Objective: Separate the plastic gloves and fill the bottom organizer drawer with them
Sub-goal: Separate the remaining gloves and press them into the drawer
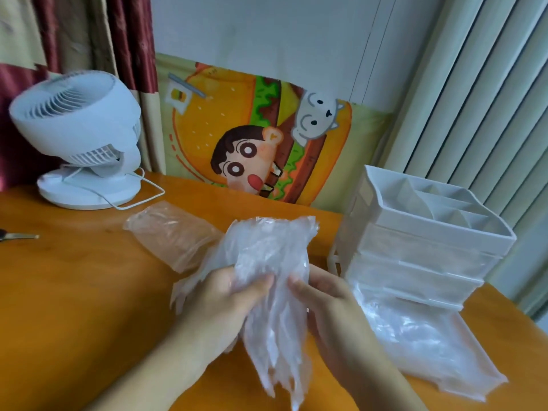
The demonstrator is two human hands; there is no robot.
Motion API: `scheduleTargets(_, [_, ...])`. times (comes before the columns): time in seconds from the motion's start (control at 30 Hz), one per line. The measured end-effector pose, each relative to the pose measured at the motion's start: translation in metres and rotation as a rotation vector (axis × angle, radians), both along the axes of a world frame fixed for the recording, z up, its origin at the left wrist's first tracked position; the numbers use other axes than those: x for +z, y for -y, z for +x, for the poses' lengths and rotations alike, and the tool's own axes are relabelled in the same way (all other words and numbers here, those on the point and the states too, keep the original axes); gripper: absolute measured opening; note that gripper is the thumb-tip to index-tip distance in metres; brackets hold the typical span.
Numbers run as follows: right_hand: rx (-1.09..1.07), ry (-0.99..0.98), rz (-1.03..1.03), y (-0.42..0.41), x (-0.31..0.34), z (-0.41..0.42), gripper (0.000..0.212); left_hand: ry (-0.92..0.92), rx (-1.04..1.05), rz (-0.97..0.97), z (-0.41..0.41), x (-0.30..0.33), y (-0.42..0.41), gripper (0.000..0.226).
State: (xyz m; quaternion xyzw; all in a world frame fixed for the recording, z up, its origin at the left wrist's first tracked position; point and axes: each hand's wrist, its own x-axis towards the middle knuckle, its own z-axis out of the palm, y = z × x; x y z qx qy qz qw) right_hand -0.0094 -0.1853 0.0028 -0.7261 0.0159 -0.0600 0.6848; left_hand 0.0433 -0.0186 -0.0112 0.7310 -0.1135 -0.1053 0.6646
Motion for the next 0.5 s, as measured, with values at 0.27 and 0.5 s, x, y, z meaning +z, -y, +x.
scheduleTargets(0.27, [-0.055, 0.024, 0.251, 0.005, -0.013, -0.006, 0.051, 0.257, 0.129, 0.058, -0.001, 0.000, 0.001, 0.024])
scheduleTargets(0.5, [-0.193, 0.099, -0.005, -0.003, -0.007, -0.009, 0.027, 0.428, 0.192, 0.193, -0.004, -0.009, 0.002, 0.035])
